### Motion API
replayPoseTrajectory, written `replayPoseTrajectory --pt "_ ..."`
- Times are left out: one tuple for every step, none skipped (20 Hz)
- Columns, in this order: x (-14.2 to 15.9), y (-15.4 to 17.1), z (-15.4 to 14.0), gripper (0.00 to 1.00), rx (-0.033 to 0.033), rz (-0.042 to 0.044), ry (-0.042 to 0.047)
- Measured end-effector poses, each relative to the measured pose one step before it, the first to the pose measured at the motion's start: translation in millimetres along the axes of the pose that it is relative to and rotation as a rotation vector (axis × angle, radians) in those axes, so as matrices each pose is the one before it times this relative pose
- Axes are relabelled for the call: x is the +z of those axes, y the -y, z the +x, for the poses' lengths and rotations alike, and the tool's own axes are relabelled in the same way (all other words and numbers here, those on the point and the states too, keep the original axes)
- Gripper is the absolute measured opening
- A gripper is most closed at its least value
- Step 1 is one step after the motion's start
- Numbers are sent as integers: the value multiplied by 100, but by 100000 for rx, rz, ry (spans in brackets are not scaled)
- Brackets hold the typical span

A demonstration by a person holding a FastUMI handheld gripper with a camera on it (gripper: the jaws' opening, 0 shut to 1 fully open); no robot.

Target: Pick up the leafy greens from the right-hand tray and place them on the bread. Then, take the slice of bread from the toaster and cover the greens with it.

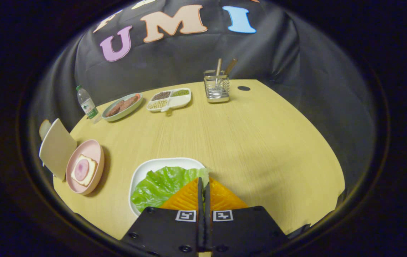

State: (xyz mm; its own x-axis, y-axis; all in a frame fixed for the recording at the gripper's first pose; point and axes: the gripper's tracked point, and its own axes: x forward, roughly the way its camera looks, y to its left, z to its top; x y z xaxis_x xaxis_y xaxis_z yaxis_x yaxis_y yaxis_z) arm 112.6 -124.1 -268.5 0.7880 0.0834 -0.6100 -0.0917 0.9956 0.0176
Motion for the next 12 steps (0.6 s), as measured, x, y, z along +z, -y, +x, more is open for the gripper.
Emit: replayPoseTrajectory --pt "509 -198 -497 3 751 -16 1376" --pt "477 -258 -411 3 596 -41 1035" --pt "440 -484 -298 3 862 163 938" --pt "600 -502 -421 3 999 438 1387" --pt "567 -525 -443 3 1312 487 1205" --pt "626 -503 -380 3 868 445 1333" --pt "616 -567 -403 3 1125 544 1355" --pt "640 -543 -373 3 1186 662 1341" --pt "604 -779 -257 3 1331 776 1166" --pt "493 -532 -355 3 1041 813 911" --pt "463 -710 -355 3 1261 1029 853" --pt "628 -566 -269 3 847 952 1200"
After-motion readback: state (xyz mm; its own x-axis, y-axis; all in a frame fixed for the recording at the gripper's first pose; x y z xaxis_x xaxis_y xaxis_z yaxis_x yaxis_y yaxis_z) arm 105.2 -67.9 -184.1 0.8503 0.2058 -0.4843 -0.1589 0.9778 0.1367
